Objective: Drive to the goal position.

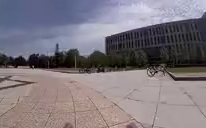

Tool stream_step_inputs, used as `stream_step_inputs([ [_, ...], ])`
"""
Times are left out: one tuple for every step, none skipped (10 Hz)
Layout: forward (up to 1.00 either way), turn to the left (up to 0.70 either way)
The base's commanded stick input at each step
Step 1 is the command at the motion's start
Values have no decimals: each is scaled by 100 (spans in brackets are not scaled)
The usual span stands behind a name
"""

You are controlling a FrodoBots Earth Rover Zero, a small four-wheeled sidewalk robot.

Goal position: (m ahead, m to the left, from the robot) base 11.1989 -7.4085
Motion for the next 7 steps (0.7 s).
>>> stream_step_inputs([
  [45, 0],
  [45, 0],
  [45, 0],
  [45, 0],
  [45, 0],
  [45, 0],
  [45, 0],
])
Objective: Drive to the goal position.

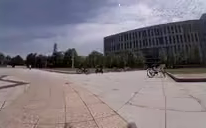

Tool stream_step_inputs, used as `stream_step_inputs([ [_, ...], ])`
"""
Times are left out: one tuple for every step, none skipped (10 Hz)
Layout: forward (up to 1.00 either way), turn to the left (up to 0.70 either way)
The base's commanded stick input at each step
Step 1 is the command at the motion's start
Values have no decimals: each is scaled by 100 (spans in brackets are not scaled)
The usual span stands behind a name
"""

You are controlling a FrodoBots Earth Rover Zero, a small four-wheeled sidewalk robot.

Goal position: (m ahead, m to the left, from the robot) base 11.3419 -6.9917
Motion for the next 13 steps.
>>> stream_step_inputs([
  [45, 0],
  [45, 0],
  [45, 0],
  [45, 0],
  [45, 0],
  [45, 0],
  [45, 0],
  [45, 0],
  [45, 0],
  [45, 0],
  [45, 0],
  [45, 0],
  [45, 0],
])
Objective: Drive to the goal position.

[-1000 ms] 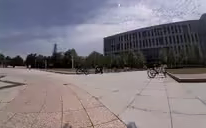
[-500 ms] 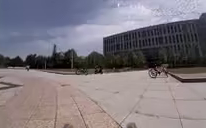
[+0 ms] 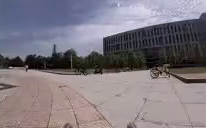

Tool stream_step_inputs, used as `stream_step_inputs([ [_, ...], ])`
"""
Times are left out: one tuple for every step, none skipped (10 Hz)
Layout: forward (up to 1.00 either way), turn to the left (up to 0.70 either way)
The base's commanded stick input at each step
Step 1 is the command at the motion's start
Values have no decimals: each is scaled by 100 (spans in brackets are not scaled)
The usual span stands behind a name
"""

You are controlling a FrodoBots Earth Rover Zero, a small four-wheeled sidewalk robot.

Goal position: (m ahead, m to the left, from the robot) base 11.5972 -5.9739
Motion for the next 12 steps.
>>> stream_step_inputs([
  [45, -3],
  [45, -18],
  [45, -27],
  [45, -27],
  [45, -27],
  [45, -27],
  [45, -27],
  [45, -27],
  [45, -27],
  [45, -27],
  [45, -27],
  [45, -27],
])
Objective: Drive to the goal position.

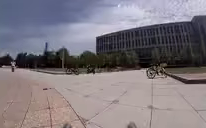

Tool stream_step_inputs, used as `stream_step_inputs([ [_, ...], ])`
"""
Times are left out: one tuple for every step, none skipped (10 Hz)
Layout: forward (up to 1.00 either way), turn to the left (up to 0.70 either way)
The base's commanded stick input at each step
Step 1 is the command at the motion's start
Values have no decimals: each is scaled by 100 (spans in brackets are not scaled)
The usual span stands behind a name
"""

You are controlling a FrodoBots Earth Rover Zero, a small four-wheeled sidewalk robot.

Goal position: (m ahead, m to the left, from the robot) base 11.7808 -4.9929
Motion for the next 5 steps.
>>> stream_step_inputs([
  [45, -13],
  [45, -3],
  [45, 0],
  [45, 0],
  [45, 0],
])
